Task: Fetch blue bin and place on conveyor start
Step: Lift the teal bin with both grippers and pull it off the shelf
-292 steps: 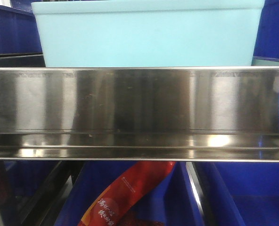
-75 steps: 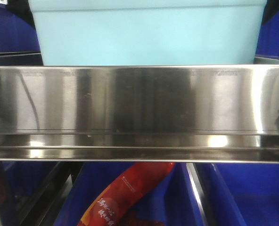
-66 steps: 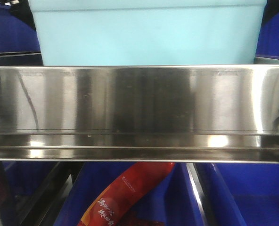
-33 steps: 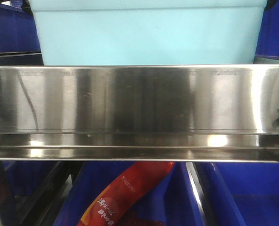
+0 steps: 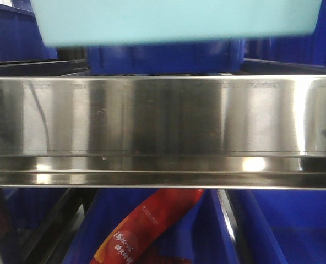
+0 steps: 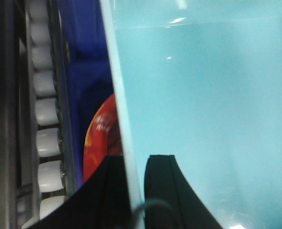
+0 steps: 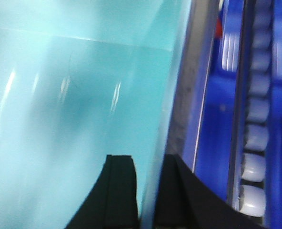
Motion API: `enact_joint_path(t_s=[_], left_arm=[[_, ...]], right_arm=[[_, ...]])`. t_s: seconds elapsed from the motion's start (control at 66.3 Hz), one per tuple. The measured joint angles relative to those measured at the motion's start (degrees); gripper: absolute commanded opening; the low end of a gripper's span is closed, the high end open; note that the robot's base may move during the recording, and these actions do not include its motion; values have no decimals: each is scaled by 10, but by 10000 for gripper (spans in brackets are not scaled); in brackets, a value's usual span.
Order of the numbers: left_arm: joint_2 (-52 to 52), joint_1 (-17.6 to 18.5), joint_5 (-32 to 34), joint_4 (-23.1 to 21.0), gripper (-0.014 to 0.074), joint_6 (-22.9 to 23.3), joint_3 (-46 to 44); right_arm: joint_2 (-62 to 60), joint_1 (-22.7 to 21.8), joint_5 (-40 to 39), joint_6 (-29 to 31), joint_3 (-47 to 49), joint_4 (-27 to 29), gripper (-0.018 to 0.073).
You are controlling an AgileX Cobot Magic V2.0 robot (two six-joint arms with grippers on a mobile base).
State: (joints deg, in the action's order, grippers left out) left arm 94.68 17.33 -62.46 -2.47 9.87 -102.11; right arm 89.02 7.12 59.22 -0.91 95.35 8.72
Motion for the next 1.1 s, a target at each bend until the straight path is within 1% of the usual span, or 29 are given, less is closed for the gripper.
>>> enact_joint_path(t_s=[0.226,0.709,0.875,1.101], left_arm=[[-69,2,-2,-3,-111,2,0],[-75,2,-1,-5,-111,2,0],[-75,2,23,-5,-111,2,0],[-75,2,72,-1,-111,2,0]], right_arm=[[-53,4,0,-1,0,9,-151],[-57,4,-2,-2,0,11,-151],[-57,4,-16,-2,0,10,-151],[-57,4,-33,-3,0,6,-151]])
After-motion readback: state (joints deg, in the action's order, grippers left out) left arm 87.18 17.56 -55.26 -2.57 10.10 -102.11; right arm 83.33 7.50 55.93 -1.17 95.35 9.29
